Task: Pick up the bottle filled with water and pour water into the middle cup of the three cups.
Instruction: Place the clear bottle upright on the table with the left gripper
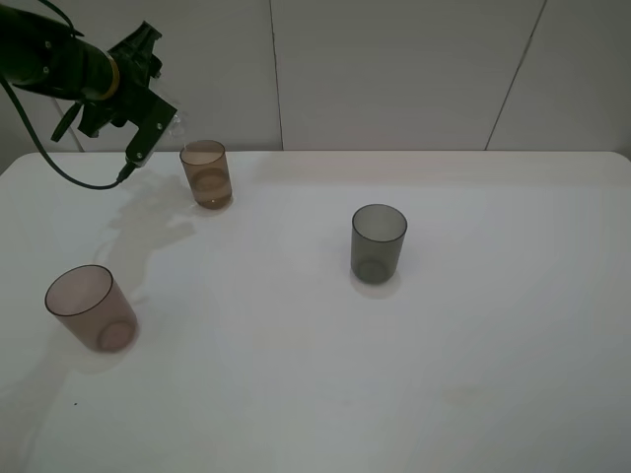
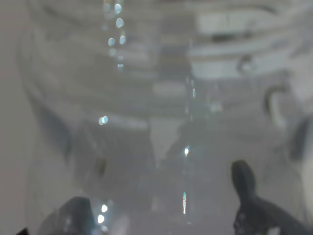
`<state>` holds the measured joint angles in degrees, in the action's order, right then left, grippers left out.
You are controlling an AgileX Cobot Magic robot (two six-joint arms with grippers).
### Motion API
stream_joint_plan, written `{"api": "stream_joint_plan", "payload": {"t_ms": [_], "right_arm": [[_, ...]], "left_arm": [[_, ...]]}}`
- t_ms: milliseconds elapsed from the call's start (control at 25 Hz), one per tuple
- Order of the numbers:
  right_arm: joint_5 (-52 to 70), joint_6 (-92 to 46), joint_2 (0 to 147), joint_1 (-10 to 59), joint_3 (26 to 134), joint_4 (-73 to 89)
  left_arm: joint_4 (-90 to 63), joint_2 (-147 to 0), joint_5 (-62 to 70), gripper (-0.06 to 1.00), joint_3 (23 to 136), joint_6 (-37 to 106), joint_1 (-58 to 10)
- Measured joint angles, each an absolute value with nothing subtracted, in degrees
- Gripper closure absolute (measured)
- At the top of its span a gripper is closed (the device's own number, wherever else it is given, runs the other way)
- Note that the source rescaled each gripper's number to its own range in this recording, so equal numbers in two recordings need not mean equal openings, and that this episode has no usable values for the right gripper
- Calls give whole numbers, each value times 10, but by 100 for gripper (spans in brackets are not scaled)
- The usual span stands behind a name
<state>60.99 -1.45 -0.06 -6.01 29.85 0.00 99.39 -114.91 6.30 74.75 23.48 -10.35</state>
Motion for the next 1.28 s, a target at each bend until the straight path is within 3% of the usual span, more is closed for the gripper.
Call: {"api": "stream_joint_plan", "payload": {"t_ms": [600,920,1280], "right_arm": [[610,-15,-1,-60,298,0],[610,-15,-1,-60,298,0],[610,-15,-1,-60,298,0]], "left_arm": [[963,-1148,61,94,748,204,-105],[787,-1114,37,94,748,112,-132],[497,-1040,20,94,748,-130,-215]]}}
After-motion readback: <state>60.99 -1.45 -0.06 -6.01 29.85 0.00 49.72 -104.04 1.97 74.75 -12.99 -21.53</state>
